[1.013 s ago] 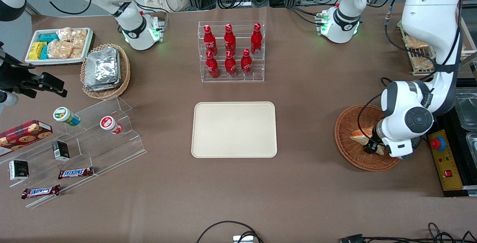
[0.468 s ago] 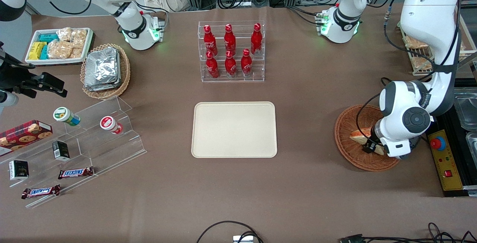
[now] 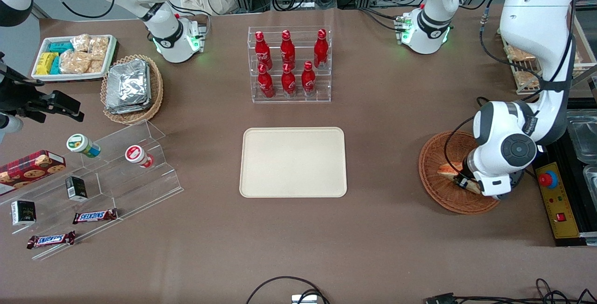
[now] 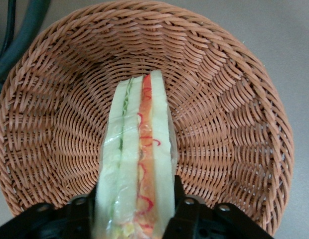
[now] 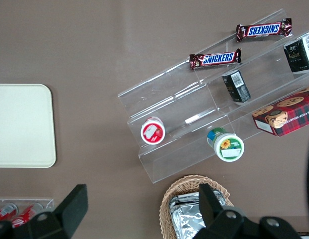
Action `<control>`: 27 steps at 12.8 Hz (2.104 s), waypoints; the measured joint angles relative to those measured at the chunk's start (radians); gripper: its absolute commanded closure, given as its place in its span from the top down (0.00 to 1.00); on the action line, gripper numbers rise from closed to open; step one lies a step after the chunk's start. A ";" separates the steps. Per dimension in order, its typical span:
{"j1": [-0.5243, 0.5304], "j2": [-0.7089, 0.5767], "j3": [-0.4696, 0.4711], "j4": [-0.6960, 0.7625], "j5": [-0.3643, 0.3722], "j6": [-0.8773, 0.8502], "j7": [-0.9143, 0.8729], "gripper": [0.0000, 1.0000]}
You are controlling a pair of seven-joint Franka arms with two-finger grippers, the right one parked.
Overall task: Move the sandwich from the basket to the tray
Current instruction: 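Close the left gripper on the sandwich and lift it, then carry the held sandwich from the basket over the cream tray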
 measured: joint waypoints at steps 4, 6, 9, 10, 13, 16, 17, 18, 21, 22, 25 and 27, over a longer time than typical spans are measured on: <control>-0.004 -0.018 -0.001 0.012 0.000 -0.005 0.016 0.00; -0.007 -0.030 -0.005 0.028 0.001 -0.033 0.036 0.00; -0.011 -0.066 -0.013 0.087 0.002 -0.162 0.114 0.00; -0.012 -0.076 -0.014 0.100 0.002 -0.198 0.144 0.00; -0.013 -0.106 -0.031 0.110 0.002 -0.210 0.240 0.00; -0.016 -0.162 -0.089 0.131 0.002 -0.234 0.334 0.00; -0.018 -0.180 -0.112 0.156 0.002 -0.272 0.367 0.00; -0.021 -0.192 -0.139 0.193 0.001 -0.319 0.396 0.00; -0.037 -0.203 -0.236 0.291 0.000 -0.379 0.416 0.00; -0.050 -0.201 -0.258 0.308 -0.001 -0.380 0.417 0.00; -0.080 -0.184 -0.349 0.338 -0.002 -0.379 0.418 0.00; -0.102 -0.174 -0.399 0.344 -0.002 -0.376 0.418 0.00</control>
